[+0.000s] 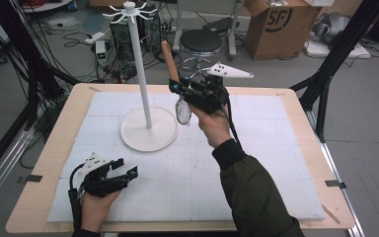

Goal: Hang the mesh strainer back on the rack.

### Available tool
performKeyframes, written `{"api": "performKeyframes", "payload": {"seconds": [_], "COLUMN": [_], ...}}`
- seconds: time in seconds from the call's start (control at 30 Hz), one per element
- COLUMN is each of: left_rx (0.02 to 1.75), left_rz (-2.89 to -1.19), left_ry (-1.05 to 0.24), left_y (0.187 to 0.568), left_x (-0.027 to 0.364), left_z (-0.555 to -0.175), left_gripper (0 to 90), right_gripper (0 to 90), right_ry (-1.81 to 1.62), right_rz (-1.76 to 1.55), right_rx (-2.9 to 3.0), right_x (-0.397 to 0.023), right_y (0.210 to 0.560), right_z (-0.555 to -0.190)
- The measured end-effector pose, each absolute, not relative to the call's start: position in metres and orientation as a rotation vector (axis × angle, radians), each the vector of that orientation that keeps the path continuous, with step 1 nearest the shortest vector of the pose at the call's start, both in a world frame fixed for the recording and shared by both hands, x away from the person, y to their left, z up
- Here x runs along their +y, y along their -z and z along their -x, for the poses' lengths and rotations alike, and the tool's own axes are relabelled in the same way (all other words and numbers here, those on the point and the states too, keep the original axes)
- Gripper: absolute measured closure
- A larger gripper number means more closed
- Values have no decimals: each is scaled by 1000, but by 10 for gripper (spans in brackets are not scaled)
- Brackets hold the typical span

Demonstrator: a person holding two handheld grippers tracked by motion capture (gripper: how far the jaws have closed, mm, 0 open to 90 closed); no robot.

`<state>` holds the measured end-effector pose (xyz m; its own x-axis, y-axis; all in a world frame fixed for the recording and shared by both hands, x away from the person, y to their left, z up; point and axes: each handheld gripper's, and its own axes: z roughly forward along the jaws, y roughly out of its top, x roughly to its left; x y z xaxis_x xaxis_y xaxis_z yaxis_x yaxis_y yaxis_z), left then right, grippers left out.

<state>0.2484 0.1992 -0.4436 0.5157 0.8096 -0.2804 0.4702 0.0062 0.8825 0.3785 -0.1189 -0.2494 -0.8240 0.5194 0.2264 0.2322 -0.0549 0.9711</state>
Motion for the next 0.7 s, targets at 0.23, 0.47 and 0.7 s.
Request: {"api": "performKeyframes", "payload": {"seconds": [0.23, 0.47, 0.7], "left_rx": [1110, 1110, 1098], "left_rz": [-1637, -1634, -1639], "left_ry": [-378, -379, -374], "left_y": [443, 443, 442], "left_x": [199, 198, 197], "left_z": [-249, -249, -249], "left_gripper": [313, 313, 314], "right_gripper": [689, 689, 689], "right_ry": [-2077, -2160, -2152], "right_rz": [-798, -800, -791], "right_rx": [1947, 1901, 1923], "right_x": [-106, -100, -92], "right_y": [231, 220, 217], "right_z": [-391, -397, -401]}}
